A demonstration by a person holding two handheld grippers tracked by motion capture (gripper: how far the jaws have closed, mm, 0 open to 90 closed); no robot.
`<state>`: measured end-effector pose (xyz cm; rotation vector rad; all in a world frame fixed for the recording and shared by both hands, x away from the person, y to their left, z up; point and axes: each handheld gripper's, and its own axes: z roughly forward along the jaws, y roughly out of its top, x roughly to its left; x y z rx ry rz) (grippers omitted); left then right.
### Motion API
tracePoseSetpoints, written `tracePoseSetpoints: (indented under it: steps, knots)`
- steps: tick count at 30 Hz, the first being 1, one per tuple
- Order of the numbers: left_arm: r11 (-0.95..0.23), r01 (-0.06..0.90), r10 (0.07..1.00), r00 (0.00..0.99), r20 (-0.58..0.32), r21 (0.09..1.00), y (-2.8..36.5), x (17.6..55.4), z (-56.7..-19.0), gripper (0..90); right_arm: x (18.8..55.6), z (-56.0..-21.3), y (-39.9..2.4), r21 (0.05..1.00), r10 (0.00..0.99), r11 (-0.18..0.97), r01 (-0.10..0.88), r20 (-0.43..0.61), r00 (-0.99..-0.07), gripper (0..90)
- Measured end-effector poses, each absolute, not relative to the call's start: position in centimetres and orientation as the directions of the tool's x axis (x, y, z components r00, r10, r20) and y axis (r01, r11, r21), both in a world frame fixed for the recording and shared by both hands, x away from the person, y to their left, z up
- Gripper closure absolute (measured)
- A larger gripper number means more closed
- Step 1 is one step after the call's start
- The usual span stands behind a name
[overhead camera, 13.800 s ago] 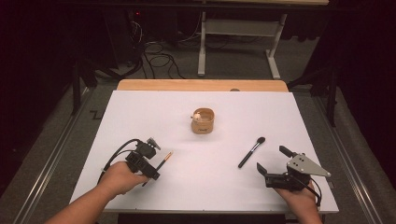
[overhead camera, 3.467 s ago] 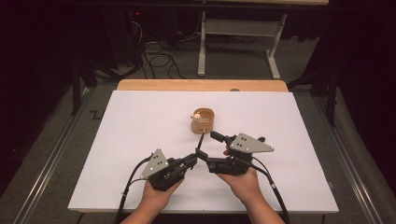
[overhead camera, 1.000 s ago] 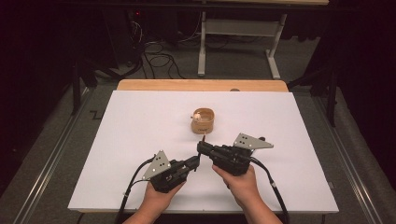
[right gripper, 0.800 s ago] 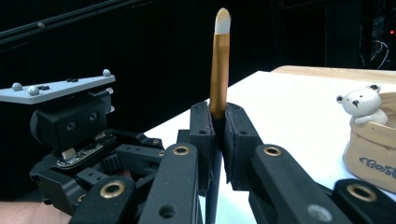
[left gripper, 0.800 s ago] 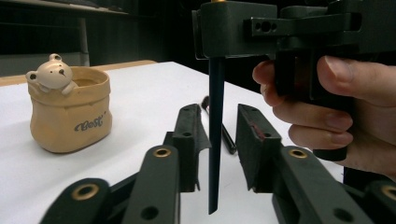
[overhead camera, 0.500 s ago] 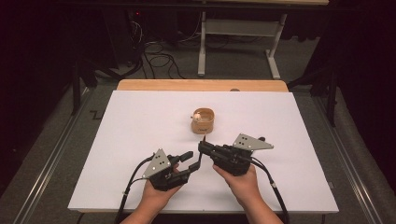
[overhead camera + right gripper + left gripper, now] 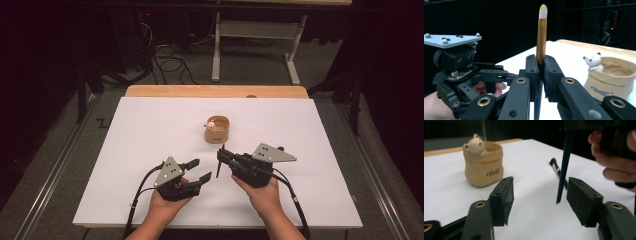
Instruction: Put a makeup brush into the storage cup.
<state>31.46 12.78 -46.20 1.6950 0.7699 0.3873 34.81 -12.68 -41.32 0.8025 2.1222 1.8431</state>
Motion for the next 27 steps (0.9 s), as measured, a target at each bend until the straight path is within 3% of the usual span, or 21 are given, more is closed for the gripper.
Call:
tracePoseSetpoints:
  steps: [18, 27]
  knots:
    - [-0.151, 0.325, 0.767, 0.634, -0.096, 0.934, 17.8, 31.4, -46.5, 16.4, 35.2, -40.7, -15.3, 0.979, 0.612, 0.047, 0.2, 0.13, -0.78, 84.3]
    - [-0.146, 0.348, 0.81, 0.579, -0.09, 0.926, 20.3, 31.3, -46.9, 13.3, 35.5, -40.5, -16.2, 0.982, 0.641, 0.04, 0.185, 0.117, -0.759, 84.3]
